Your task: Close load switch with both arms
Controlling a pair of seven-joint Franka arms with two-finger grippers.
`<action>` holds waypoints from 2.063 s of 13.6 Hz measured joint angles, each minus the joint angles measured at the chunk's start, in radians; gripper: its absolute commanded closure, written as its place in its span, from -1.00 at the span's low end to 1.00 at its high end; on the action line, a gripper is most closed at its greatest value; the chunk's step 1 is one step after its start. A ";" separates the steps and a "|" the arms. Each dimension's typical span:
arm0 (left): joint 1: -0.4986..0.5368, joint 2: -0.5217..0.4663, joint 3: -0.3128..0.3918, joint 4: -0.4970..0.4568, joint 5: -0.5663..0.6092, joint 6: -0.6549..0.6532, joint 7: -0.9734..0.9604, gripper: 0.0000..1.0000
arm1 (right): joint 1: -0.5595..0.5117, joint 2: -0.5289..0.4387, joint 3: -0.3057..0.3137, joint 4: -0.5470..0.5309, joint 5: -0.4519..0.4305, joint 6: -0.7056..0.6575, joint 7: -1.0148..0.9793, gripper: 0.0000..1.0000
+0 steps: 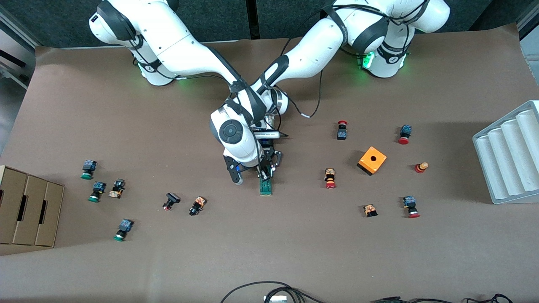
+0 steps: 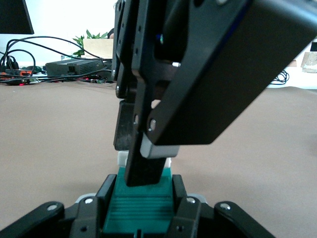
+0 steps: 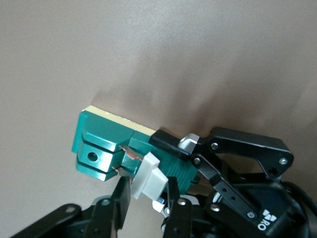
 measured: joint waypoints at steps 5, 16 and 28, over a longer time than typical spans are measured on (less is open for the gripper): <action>0.000 0.000 0.000 0.000 0.000 -0.003 0.000 -0.01 | -0.001 -0.014 -0.003 0.000 0.001 -0.006 0.012 0.41; -0.003 0.002 -0.001 0.000 0.000 -0.012 0.000 -0.03 | -0.014 -0.015 -0.013 0.034 0.029 -0.001 0.032 0.52; -0.004 0.003 -0.001 0.000 0.000 -0.014 0.000 -0.03 | -0.046 0.058 -0.016 0.143 0.030 -0.001 0.037 0.54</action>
